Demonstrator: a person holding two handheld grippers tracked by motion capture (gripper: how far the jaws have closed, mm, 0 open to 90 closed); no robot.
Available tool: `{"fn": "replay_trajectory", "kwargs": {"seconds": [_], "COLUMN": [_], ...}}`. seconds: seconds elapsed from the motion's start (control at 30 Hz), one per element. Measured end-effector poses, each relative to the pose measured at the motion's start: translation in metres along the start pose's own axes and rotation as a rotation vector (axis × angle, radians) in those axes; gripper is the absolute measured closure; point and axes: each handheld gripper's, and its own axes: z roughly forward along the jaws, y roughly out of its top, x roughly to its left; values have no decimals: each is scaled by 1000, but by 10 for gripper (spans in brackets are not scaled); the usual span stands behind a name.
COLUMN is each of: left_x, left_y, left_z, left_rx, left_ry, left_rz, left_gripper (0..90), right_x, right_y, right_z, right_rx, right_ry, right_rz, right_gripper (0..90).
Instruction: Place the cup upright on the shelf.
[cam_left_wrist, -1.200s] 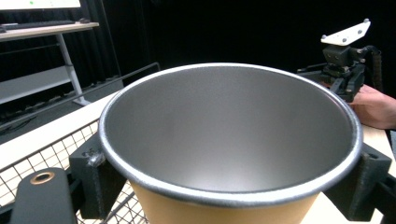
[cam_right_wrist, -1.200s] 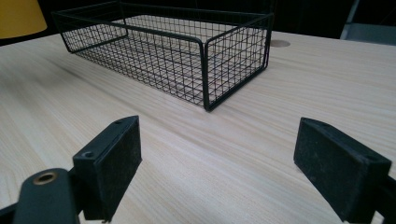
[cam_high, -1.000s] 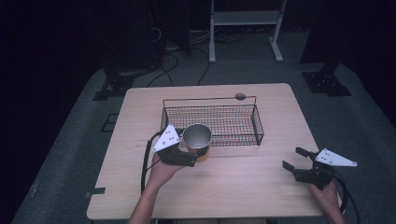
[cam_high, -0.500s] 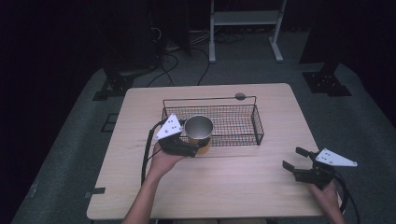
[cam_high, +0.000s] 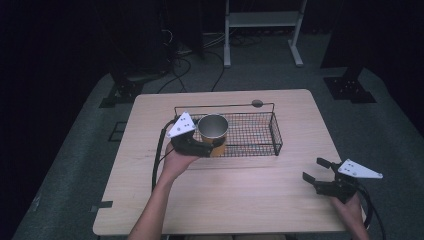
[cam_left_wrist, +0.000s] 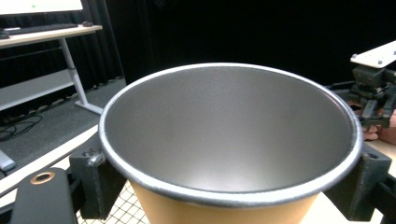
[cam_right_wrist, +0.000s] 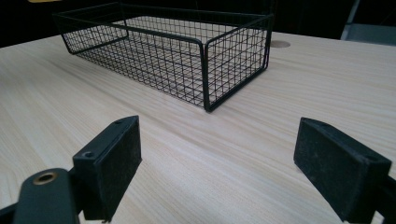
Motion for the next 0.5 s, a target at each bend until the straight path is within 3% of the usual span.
{"fn": "replay_trajectory", "kwargs": {"seconds": [0.5], "left_x": [19], "left_y": [10], "left_z": [19], "left_rx": [2], "left_ry": [5], "left_rz": [-2], "left_gripper": [136], "right_x": [0], "right_y": [0], "right_z": [0], "right_rx": [-1], "right_ry": [1], "right_rz": [1], "right_gripper": [140]}}
